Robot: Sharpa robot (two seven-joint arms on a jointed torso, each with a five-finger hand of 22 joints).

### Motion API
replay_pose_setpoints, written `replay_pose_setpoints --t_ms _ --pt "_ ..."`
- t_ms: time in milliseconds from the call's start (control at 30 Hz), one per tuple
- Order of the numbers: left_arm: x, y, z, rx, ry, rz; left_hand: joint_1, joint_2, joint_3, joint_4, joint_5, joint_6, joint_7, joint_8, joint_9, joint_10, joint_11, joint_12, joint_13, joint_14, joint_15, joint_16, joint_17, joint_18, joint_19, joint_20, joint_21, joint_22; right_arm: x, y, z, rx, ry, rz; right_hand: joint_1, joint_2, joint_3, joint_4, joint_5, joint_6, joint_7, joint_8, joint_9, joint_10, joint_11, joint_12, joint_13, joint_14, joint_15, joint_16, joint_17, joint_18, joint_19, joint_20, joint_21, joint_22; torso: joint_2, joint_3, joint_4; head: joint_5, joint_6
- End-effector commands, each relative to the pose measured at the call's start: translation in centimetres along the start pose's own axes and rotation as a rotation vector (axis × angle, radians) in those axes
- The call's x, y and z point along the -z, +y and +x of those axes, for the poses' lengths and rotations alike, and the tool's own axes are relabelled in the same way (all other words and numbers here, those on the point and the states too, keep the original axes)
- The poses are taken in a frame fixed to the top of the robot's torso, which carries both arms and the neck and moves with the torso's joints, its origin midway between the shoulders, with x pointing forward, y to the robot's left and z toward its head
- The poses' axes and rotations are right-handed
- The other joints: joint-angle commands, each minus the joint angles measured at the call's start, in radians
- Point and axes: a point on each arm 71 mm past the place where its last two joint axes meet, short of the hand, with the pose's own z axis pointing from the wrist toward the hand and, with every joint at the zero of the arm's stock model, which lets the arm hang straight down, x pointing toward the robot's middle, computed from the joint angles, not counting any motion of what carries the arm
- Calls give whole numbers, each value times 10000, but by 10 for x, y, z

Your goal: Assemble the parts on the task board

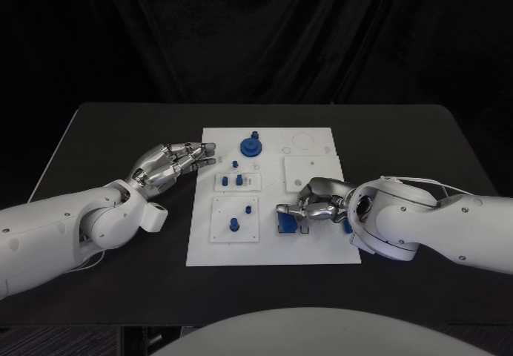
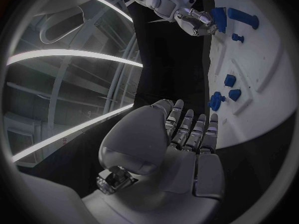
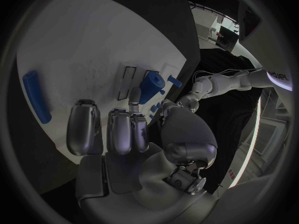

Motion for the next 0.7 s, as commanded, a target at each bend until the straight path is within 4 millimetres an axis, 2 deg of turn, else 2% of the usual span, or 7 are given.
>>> replay_pose_setpoints --t_ms 33,200,300,433,600,633,700 --pt "0 0 2 147 147 64 -75 -16 62 -8 52 -10 94 53 4 -5 39 8 12 0 36 20 8 -108 59 20 20 -19 0 -1 -1 -53 -67 56 -120 14 -121 18 -104 6 54 -44 15 1041 96 27 2629 590 77 -44 169 163 199 51 -75 1764 -5 4 2 -4 -2" --pt "0 1 2 155 150 52 -75 -16 62 -8 52 -10 94 53 4 -5 39 8 12 0 36 20 8 -108 59 20 20 -19 2 -2 -3 -157 -253 -99 -15 49 -140 -5 -7 30 48 -37 33 1041 94 27 2629 592 77 -44 171 162 202 52 -77 1766 -5 3 -3 16 -2" --pt "0 1 2 155 142 47 -75 -16 62 -8 52 -10 94 53 4 -5 39 8 12 0 36 20 8 -108 59 20 20 -19 4 -2 -4 -225 -358 -295 670 27 -146 -134 611 45 30 -42 95 1041 79 27 2629 603 67 -34 196 160 214 40 -86 1773 -4 5 -3 32 -2" --pt "1 1 1 150 119 35 -75 -16 62 -8 52 -10 94 53 4 -5 39 8 12 0 36 20 8 -108 59 20 20 -19 9 -1 -4 -281 -407 -615 1668 -86 -165 -345 1044 12 12 -16 223 1041 66 27 2629 611 54 -22 220 153 238 20 -74 1795 -4 3 -2 43 -2" --pt "2 1 1 148 99 24 -75 -16 62 -8 52 -10 94 53 4 -5 39 8 12 0 36 20 8 -108 59 20 20 -19 17 -1 -4 -374 -452 -914 1972 -160 -219 -428 1005 32 -3 80 322 1041 48 27 2629 613 42 -15 234 144 251 21 -51 1808 -4 5 -2 62 -2" --pt "3 1 0 148 96 21 -75 -16 62 -8 52 -10 94 53 4 -5 39 8 12 0 36 20 8 -108 59 20 20 -19 19 -1 -5 -397 -457 -949 2041 -174 -276 -414 916 64 -23 198 418 1041 36 27 2629 620 36 1 263 141 260 11 -36 1816 -4 1 -2 60 -2" --pt "3 1 0 146 88 17 -80 -12 83 -7 53 -11 96 54 4 4 44 16 14 -2 34 24 8 -112 63 18 20 -19 22 -3 -5 -430 -429 -950 2060 -176 -302 -403 875 78 -30 250 462 1041 29 27 2629 622 28 6 272 138 265 10 -27 1820 -3 3 -1 63 -2"
